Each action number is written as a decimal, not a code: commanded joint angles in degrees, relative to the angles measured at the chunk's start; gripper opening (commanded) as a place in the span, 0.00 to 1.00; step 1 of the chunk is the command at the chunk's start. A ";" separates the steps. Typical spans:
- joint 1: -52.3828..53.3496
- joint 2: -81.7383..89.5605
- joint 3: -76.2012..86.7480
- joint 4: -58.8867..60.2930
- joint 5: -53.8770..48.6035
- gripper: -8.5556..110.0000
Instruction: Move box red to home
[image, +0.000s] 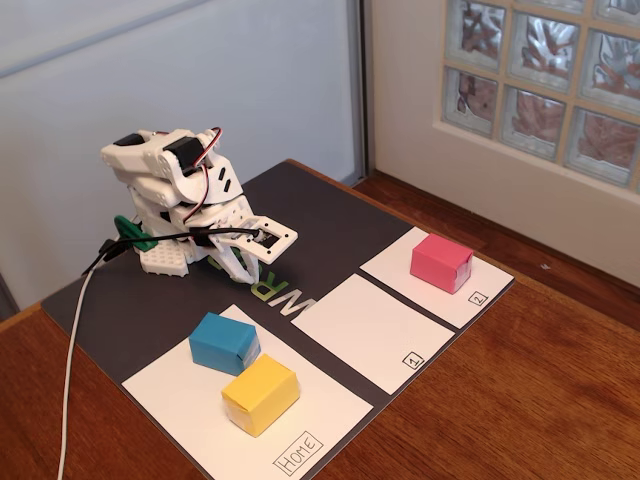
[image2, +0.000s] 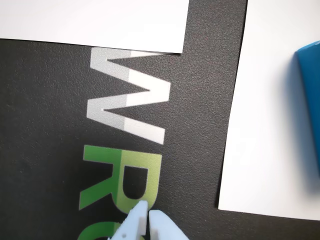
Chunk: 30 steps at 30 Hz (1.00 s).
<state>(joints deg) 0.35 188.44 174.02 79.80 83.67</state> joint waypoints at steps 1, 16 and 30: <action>0.35 2.90 0.09 3.43 0.09 0.07; 0.35 2.90 0.09 3.43 0.09 0.07; 0.35 2.90 0.09 3.43 0.09 0.07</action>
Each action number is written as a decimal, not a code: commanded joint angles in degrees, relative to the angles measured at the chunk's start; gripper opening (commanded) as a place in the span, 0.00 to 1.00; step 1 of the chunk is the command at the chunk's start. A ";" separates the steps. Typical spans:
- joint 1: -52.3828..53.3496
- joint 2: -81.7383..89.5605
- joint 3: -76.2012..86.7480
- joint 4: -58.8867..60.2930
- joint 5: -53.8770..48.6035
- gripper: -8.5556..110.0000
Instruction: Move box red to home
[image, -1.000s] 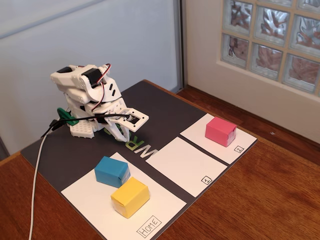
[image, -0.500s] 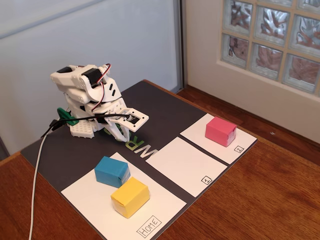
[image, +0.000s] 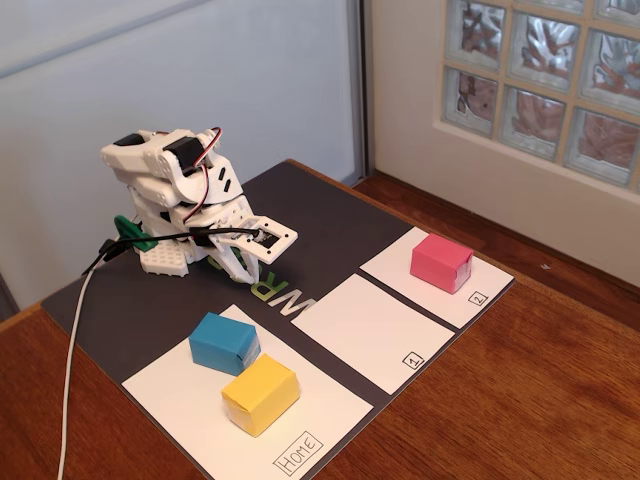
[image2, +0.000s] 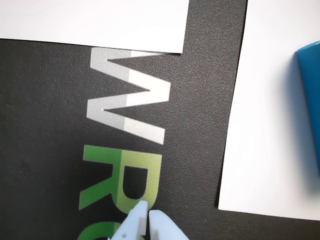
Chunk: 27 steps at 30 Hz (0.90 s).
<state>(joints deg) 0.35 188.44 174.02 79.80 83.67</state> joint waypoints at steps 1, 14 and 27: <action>0.35 2.90 0.09 3.43 0.09 0.07; 7.73 2.81 0.09 3.25 -0.62 0.07; 7.56 2.46 -6.33 0.70 -5.01 0.07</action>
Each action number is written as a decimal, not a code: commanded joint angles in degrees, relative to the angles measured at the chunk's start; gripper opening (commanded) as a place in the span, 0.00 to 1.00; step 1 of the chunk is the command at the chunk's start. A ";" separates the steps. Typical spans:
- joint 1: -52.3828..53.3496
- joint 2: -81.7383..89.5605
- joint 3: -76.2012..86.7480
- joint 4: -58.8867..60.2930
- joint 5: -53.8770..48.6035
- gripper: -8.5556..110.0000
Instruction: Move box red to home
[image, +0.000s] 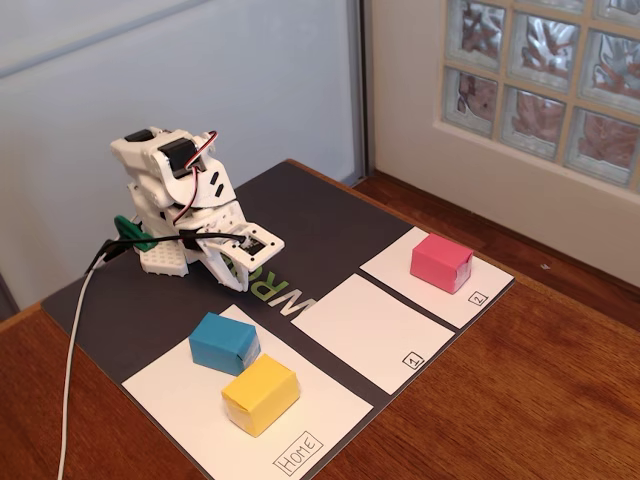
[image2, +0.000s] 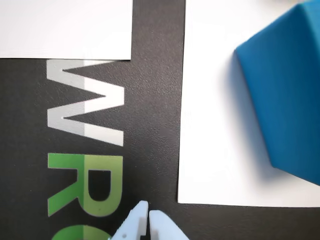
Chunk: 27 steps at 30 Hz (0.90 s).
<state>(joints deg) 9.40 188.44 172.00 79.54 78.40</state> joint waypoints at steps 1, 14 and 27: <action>-2.90 0.88 -6.33 0.18 2.11 0.07; -21.97 -53.96 -63.63 3.78 15.82 0.07; -35.86 -94.92 -107.67 1.76 26.28 0.08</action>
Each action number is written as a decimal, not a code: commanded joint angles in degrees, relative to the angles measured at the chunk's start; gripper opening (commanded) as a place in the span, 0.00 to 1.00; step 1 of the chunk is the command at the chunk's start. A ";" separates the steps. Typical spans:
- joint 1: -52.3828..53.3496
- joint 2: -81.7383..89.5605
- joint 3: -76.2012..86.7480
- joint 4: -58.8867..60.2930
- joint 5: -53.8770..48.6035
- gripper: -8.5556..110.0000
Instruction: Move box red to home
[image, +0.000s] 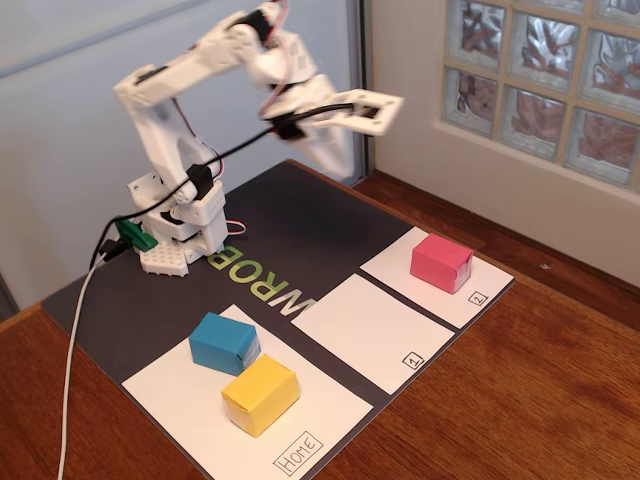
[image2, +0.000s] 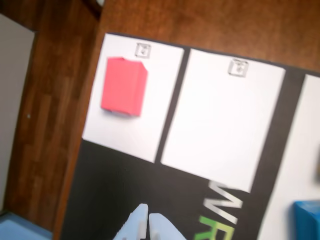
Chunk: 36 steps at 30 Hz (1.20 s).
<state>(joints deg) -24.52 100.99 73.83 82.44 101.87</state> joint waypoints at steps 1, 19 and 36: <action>-2.55 -10.46 -11.78 -1.23 4.31 0.09; -9.84 -53.44 -52.65 1.58 15.56 0.23; -10.99 -56.78 -53.44 4.66 10.02 0.41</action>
<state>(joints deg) -36.30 43.51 23.29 87.36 113.47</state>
